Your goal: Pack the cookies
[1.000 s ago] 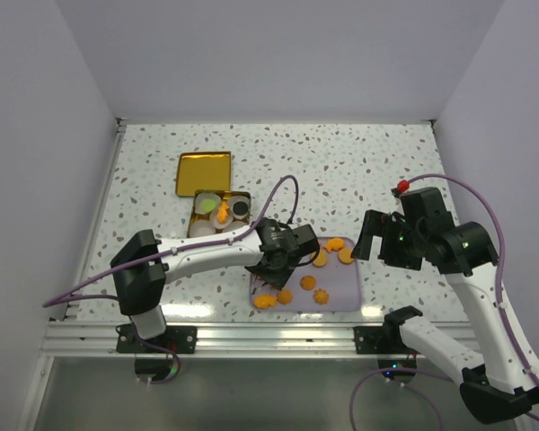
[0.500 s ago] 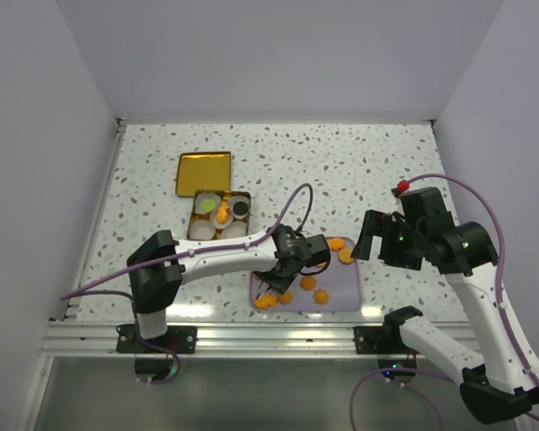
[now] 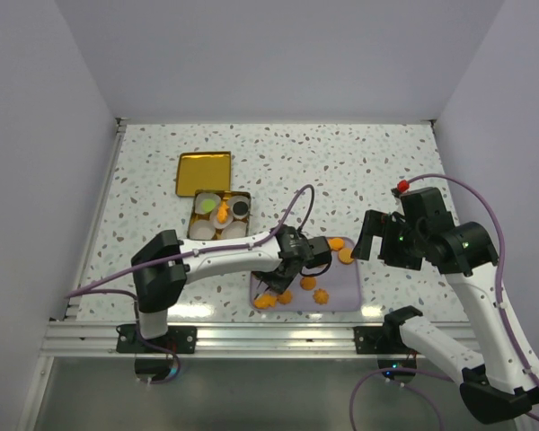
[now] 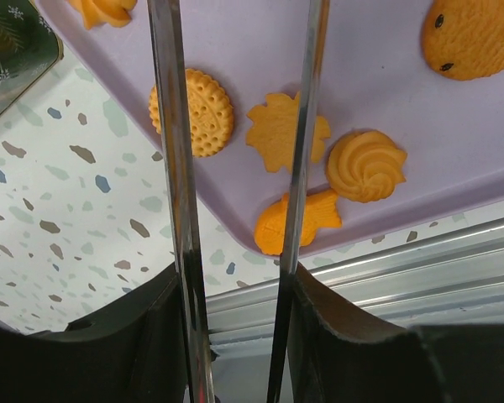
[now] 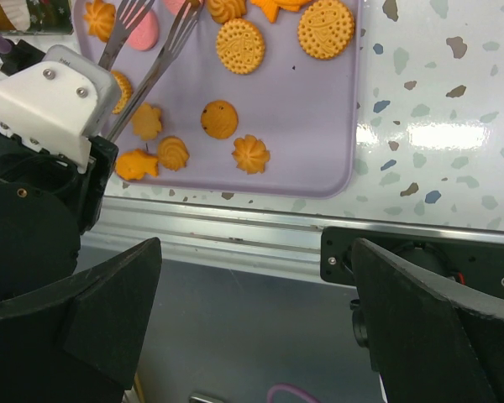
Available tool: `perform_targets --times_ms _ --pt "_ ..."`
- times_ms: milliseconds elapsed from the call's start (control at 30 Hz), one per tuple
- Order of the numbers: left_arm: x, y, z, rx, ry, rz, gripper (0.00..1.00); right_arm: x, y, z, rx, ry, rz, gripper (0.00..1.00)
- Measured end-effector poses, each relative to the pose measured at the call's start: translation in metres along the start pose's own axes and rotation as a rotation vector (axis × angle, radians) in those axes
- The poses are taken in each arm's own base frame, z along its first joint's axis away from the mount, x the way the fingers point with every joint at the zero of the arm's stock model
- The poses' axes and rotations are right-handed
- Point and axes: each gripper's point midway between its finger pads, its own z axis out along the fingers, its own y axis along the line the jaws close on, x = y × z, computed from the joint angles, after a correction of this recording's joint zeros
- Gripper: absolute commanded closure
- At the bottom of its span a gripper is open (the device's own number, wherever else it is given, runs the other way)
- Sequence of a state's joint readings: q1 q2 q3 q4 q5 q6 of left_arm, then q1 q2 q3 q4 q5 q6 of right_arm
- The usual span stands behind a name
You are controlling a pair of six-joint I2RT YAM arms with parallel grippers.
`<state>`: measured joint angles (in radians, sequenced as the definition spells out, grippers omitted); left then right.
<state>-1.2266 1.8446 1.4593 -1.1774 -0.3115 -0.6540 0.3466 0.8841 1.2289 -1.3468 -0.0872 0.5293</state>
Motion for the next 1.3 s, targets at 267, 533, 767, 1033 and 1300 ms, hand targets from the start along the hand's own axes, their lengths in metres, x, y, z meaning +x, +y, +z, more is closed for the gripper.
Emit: perform_targets --times_ms 267,533,767,1033,1300 --pt "-0.005 -0.005 0.003 -0.009 0.012 0.008 0.53 -0.001 -0.003 0.000 0.013 -0.008 -0.009 0.01" --pt "-0.007 -0.006 0.003 -0.014 0.009 0.010 0.63 -0.002 -0.004 0.001 0.019 -0.004 -0.018 0.01" --pt "-0.007 -0.006 0.003 -0.015 0.009 0.010 0.82 -0.002 -0.004 0.004 0.024 0.007 -0.025 0.01" --pt "-0.005 0.000 -0.004 -0.026 0.005 -0.008 0.84 -0.002 -0.004 0.005 0.026 0.015 -0.024 0.01" --pt "-0.005 0.031 -0.039 0.008 -0.064 -0.122 0.85 0.003 0.000 0.009 0.011 0.052 -0.022 0.01"
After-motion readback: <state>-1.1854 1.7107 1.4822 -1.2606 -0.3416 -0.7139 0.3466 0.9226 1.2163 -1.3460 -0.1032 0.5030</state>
